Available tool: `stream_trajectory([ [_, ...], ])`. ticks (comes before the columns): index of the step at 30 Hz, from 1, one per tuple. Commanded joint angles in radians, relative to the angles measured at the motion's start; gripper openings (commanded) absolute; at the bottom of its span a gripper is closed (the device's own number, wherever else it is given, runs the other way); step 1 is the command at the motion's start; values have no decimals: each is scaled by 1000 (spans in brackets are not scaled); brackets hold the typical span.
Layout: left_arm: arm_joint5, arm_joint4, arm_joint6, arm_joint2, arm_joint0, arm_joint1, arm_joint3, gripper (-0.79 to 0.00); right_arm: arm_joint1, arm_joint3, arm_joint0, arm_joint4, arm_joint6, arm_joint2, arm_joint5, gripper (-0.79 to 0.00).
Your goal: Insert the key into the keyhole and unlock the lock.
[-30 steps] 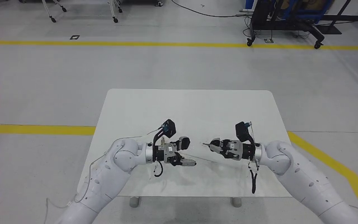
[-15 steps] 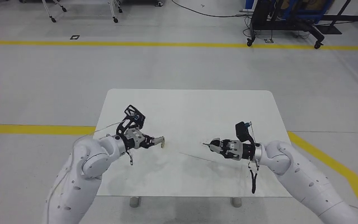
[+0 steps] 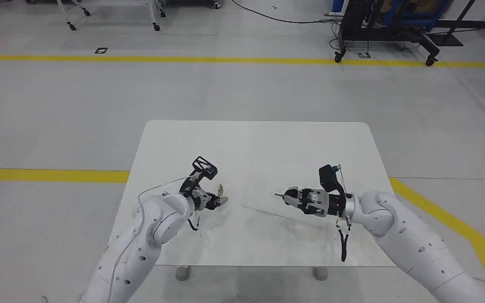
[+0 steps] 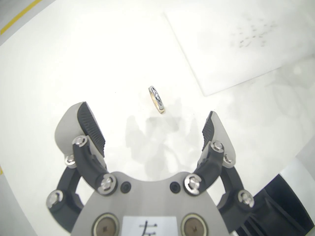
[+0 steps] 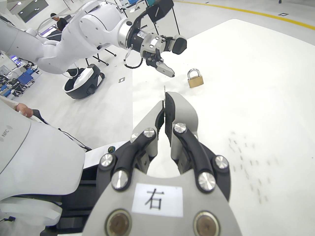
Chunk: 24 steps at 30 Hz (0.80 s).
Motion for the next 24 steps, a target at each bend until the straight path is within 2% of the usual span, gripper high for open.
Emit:
stream_trajectory([
  [1, 19, -23, 8, 16, -25, -8, 32, -3, 0, 0, 0, 0, 0, 0, 0, -785],
  [2, 20, -25, 9, 23, -36, -10, 48, -46, 0, 0, 0, 0, 0, 0, 0, -785],
  [8, 31, -26, 8, 73, -91, -27, 121, -145, 0, 0, 0, 0, 0, 0, 0, -785],
  [15, 41, -27, 10, 118, -135, -45, 191, -400, 0, 0, 0, 0, 0, 0, 0, -785],
  [19, 59, -15, 9, 127, -145, -50, 201, -468, 0, 0, 0, 0, 0, 0, 0, -785],
  [21, 64, -12, 8, 127, -147, -52, 203, -622, 0, 0, 0, 0, 0, 0, 0, -785],
  [22, 66, -8, 8, 127, -147, -52, 203, -785, 0, 0, 0, 0, 0, 0, 0, -785],
  [24, 61, -11, 9, 125, -145, -53, 202, -785, 0, 0, 0, 0, 0, 0, 0, -785],
])
